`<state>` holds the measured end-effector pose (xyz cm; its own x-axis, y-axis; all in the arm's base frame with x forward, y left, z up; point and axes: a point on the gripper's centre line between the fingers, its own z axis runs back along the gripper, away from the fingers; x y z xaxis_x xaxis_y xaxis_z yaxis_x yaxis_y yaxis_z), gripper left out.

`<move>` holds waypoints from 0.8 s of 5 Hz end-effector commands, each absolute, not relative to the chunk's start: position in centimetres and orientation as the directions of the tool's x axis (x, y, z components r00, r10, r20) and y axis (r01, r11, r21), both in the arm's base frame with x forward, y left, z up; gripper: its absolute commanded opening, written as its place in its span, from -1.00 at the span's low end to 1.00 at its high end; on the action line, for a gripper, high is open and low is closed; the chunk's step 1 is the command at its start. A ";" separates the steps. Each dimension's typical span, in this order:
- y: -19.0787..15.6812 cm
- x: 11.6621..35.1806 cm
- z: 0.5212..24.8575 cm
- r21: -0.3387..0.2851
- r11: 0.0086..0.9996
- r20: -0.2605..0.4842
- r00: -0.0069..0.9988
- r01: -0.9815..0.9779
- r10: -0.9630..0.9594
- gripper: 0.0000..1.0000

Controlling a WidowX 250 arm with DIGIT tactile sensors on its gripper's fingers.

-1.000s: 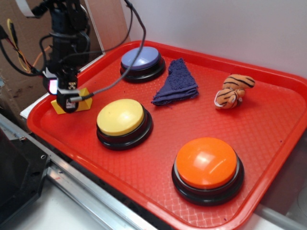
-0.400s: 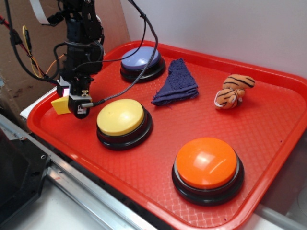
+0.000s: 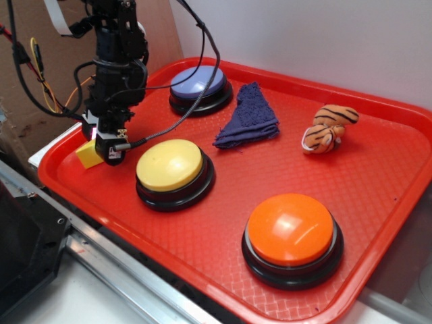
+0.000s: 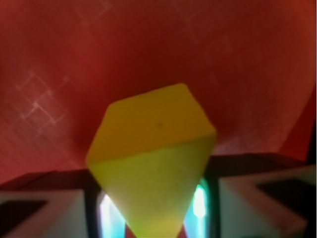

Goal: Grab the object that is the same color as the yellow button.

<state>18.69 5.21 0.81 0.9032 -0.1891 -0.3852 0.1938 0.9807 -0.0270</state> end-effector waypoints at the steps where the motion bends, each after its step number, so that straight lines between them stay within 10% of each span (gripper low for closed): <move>1: 4.1 18.6 7.7 0.009 0.997 -0.191 0.979 0.077 -0.073 -1.00; 4: 2.3 17.8 21.0 -0.086 0.991 0.060 0.993 -0.099 0.104 -1.00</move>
<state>18.04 2.18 20.31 0.9945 0.1034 0.0172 -0.1015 0.9911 -0.0861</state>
